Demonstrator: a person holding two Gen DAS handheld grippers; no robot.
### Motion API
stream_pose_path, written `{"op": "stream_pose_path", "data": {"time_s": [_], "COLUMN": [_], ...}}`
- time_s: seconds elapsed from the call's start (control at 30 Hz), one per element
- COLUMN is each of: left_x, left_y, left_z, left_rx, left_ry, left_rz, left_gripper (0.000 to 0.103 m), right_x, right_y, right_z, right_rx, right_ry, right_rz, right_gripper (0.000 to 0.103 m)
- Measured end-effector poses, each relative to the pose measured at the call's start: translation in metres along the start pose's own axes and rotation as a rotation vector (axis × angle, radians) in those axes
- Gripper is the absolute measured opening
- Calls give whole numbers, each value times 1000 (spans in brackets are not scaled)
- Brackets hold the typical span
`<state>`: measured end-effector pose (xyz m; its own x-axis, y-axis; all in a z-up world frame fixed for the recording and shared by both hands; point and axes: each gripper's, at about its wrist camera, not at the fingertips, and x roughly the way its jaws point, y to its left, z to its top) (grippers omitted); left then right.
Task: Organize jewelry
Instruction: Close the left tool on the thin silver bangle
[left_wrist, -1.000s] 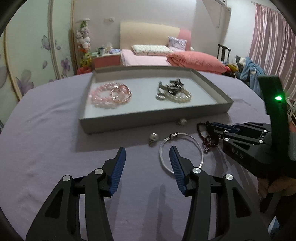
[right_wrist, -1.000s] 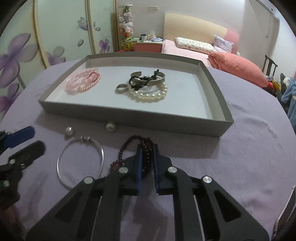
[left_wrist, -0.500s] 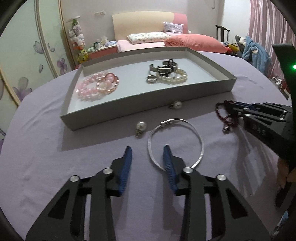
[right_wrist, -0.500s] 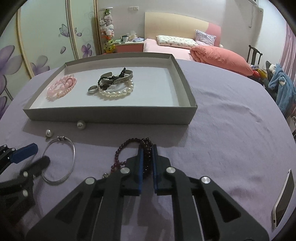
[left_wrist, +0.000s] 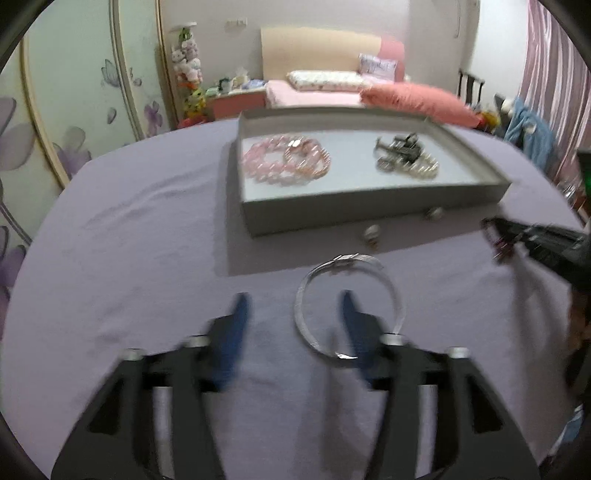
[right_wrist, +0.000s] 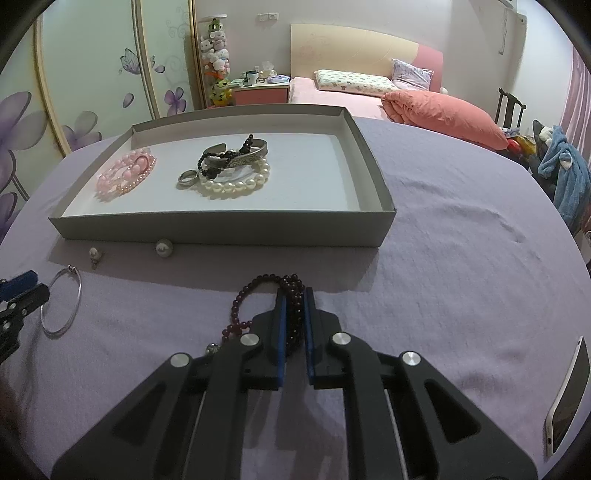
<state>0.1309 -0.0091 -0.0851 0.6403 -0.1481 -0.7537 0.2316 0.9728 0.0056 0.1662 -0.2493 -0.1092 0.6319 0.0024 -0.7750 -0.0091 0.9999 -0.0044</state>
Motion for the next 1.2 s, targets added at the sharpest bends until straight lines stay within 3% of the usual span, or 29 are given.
{"op": "stream_pose_path", "data": {"time_s": [0.2,0.4,0.6,1.2], "left_x": [5,23,28,28], "left_y": [-34,-36,-20,-22], "left_z": [4,7,8,8], "left_rx": [93,90,4,4], "left_ry": [-2,55,79,79], "left_rz": [15,76,35,39], "left_gripper": [88,90,90,91], "right_x": [0,0,1,1], "right_y": [0,1,1,1], "right_z": [0,0,0,-1], "right_rx": [1,3,0,5], "right_ry": [0,1,1,1], "right_rz": [2,7,4,9], "right_gripper": [10,10,11,12]}}
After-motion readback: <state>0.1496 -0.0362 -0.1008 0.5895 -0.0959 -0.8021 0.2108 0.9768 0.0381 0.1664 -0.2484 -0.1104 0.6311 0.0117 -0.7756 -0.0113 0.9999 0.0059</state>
